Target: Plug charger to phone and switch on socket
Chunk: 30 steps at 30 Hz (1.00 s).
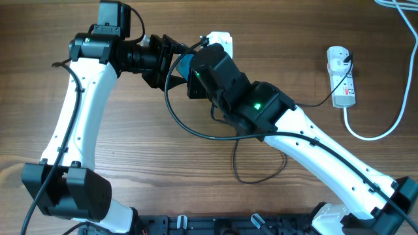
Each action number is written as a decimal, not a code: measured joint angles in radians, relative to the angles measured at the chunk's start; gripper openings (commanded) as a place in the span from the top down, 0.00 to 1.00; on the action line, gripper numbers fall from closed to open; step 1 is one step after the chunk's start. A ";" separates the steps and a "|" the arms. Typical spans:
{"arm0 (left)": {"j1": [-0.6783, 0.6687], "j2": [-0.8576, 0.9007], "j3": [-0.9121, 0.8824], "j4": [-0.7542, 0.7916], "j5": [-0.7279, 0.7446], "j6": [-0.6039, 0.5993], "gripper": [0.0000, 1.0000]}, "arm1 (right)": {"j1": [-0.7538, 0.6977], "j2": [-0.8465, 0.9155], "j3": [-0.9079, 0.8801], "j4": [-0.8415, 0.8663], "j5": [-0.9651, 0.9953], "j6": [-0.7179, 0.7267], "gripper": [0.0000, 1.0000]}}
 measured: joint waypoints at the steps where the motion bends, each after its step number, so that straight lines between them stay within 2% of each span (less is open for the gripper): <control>1: 0.000 0.000 0.000 0.000 0.001 0.000 0.31 | 0.000 0.000 0.000 0.000 0.000 0.000 0.71; 14: 0.000 0.000 0.000 0.000 0.014 -0.002 0.29 | 0.000 0.000 0.000 0.000 0.000 -0.003 0.82; 15: 0.000 0.000 0.000 0.000 0.014 -0.003 0.29 | 0.000 0.000 0.000 0.000 0.000 -0.003 0.89; 16: 0.000 0.000 0.000 0.000 0.014 -0.003 0.29 | 0.000 0.000 0.000 0.000 0.000 -0.003 0.91; 21: 0.001 0.000 0.000 0.001 0.021 -0.007 0.27 | 0.001 0.000 0.000 0.006 -0.004 0.021 0.93; 24: 0.001 0.000 0.000 0.001 0.021 -0.007 0.19 | 0.001 0.000 0.000 0.002 -0.004 0.019 0.95; 26: 0.001 0.000 0.000 0.001 0.027 -0.008 0.00 | 0.001 0.000 0.000 -0.009 -0.004 0.019 0.95; 30: 0.000 -0.001 0.000 0.002 0.040 -0.011 0.00 | 0.001 0.003 0.000 -0.013 0.014 0.121 0.95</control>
